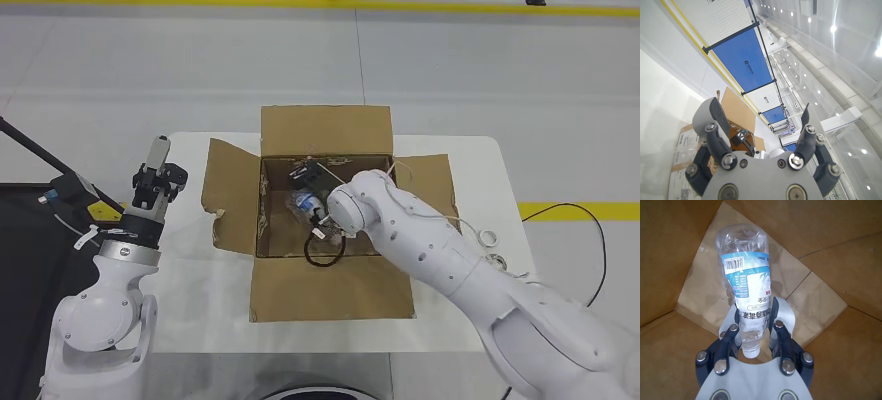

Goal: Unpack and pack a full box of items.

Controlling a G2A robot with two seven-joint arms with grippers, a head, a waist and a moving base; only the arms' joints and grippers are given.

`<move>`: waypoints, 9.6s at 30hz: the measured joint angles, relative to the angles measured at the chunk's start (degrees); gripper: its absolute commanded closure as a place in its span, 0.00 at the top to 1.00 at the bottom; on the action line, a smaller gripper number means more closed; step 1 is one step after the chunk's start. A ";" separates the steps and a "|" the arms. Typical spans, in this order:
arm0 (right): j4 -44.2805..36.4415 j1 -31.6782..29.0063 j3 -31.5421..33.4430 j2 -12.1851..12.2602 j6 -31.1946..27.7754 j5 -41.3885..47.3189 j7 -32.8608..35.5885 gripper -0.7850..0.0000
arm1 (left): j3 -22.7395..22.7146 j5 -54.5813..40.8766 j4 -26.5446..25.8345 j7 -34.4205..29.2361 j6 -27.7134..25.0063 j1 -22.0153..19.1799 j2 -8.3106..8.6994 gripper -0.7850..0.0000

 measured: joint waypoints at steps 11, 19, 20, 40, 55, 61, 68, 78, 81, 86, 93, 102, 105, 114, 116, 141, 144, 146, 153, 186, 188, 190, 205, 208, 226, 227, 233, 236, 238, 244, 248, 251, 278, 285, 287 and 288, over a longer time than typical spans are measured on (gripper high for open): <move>-5.03 -1.12 6.41 2.13 -4.74 -0.35 3.70 0.90 | 0.00 0.00 0.00 0.00 0.00 0.00 0.00 1.00; -20.95 -9.40 18.09 8.41 -8.31 -3.45 9.74 0.91 | 0.00 0.00 0.00 0.00 0.00 0.00 0.00 1.00; -23.46 -11.13 20.00 9.30 -8.52 -4.34 10.38 0.91 | 0.00 0.00 0.00 0.00 0.00 0.00 0.00 1.00; -49.70 -35.72 69.08 19.40 -8.26 -10.06 15.98 0.92 | 0.00 0.00 0.00 0.00 0.00 0.00 0.00 1.00; -33.61 -39.49 77.23 22.53 -11.64 -22.24 26.22 0.87 | 0.00 0.00 0.00 0.00 0.00 0.00 0.00 1.00; -27.62 -40.33 75.15 23.05 -13.88 -21.40 26.20 0.67 | 0.00 0.00 0.00 0.00 0.00 0.00 0.00 1.00; -25.74 -41.41 74.35 23.45 -15.69 -18.53 25.62 0.62 | 0.00 0.00 0.00 0.00 0.00 0.00 0.00 1.00; -24.83 -42.64 70.93 23.71 -15.95 -17.79 24.46 0.50 | 0.00 0.00 0.00 0.00 0.00 0.00 0.00 1.00; -23.28 -42.20 70.26 23.82 -15.89 -17.76 23.89 0.49 | 0.00 0.00 0.00 0.00 0.00 0.00 0.00 1.00; -21.53 -41.67 69.61 24.03 -15.09 -18.04 23.14 0.48 | 0.00 0.00 0.00 0.00 0.00 0.00 0.00 1.00; -19.86 -41.10 68.64 24.29 -15.15 -17.50 22.46 0.44 | 0.00 0.00 0.00 0.00 0.00 0.00 0.00 1.00; -18.20 -39.98 66.43 24.46 -14.14 -17.68 21.95 0.34 | 0.00 0.00 0.00 0.00 0.00 0.00 0.00 1.00; -18.01 -39.76 65.99 24.56 -13.91 -17.84 21.92 0.25 | 0.00 0.00 0.00 0.00 0.00 0.00 0.00 1.00; -18.08 -39.49 65.32 24.92 -13.08 -18.12 21.96 0.00 | 0.00 0.00 0.00 0.00 0.00 0.00 0.00 1.00; -18.62 -39.48 65.62 25.04 -13.08 -17.70 21.64 0.00 | 0.00 0.00 0.00 0.00 0.00 0.00 0.00 1.00; -44.77 -46.72 84.66 26.51 -18.86 23.92 9.86 0.00 | 0.00 0.00 0.00 0.00 0.00 0.00 0.00 1.00; -46.09 -46.07 83.19 26.75 -18.84 25.04 9.99 0.00 | 0.00 0.00 0.00 0.00 0.00 0.00 0.00 1.00; -47.02 -45.10 81.15 26.86 -18.46 24.70 9.65 0.00 | 0.00 0.00 0.00 0.00 0.00 0.00 0.00 1.00; -50.42 -40.16 69.67 26.58 -15.74 20.55 5.28 0.00 | 0.00 0.00 0.00 0.00 0.00 0.00 0.00 1.00; -5.81 1.08 1.93 6.13 0.16 -6.46 7.58 0.00 | 0.00 0.00 0.00 0.00 0.00 0.00 0.00 1.00; -3.70 1.43 1.19 5.08 -0.39 -6.51 7.56 0.00 | 0.00 0.00 0.00 0.00 0.00 0.00 0.00 1.00; -2.21 1.68 0.85 4.32 -0.78 -6.48 7.39 0.08 | 0.00 0.00 0.00 0.00 0.00 0.00 0.00 1.00; 3.38 1.82 1.18 1.20 -3.44 -8.07 8.19 0.44 | 0.00 0.00 0.00 0.00 0.00 0.00 0.00 1.00; 2.35 1.44 2.22 1.59 -3.26 -9.30 8.44 0.44 | 0.00 0.00 0.00 0.00 0.00 0.00 0.00 1.00; -43.51 -24.01 44.37 17.78 -6.00 -19.39 21.22 0.46 | 0.00 0.00 0.00 0.00 0.00 0.00 0.00 1.00; -44.92 -25.97 49.11 18.51 -6.03 -19.36 21.42 0.45 | 0.00 0.00 0.00 0.00 0.00 0.00 0.00 1.00; -40.62 -29.40 67.45 20.72 -5.84 -18.33 22.05 0.42 | 0.00 0.00 0.00 0.00 0.00 0.00 0.00 1.00; -34.25 -28.21 70.28 21.39 -7.55 -20.01 23.82 0.46 | 0.00 0.00 0.00 0.00 0.00 0.00 0.00 1.00; -29.64 -26.93 69.93 21.64 -8.82 -20.86 24.76 0.46 | 0.00 0.00 0.00 0.00 0.00 0.00 0.00 1.00; -14.81 -23.19 65.61 21.78 -12.41 -23.21 24.77 0.42 | 0.00 0.00 0.00 0.00 0.00 0.00 0.00 1.00; -8.55 -23.01 62.91 21.71 -14.28 -24.34 23.35 0.37 | 0.00 0.00 0.00 0.00 0.00 0.00 0.00 1.00; -5.81 -23.52 62.49 21.82 -14.92 -24.22 22.02 0.37 | 0.00 0.00 0.00 0.00 0.00 0.00 0.00 1.00; 9.19 -19.41 57.39 21.66 -17.26 -20.36 14.22 0.00 | 0.00 0.00 0.00 0.00 0.00 0.00 0.00 1.00; 3.78 -19.89 60.45 22.55 -18.32 -16.63 13.37 0.00 | 0.00 0.00 0.00 0.00 0.00 0.00 0.00 1.00; -1.97 -21.37 62.90 23.09 -17.73 -14.30 13.54 0.00 | 0.00 0.00 0.00 0.00 0.00 0.00 0.00 1.00; -5.20 -22.41 63.97 23.29 -17.27 -13.20 13.77 0.00 | 0.00 0.00 0.00 0.00 0.00 0.00 0.00 1.00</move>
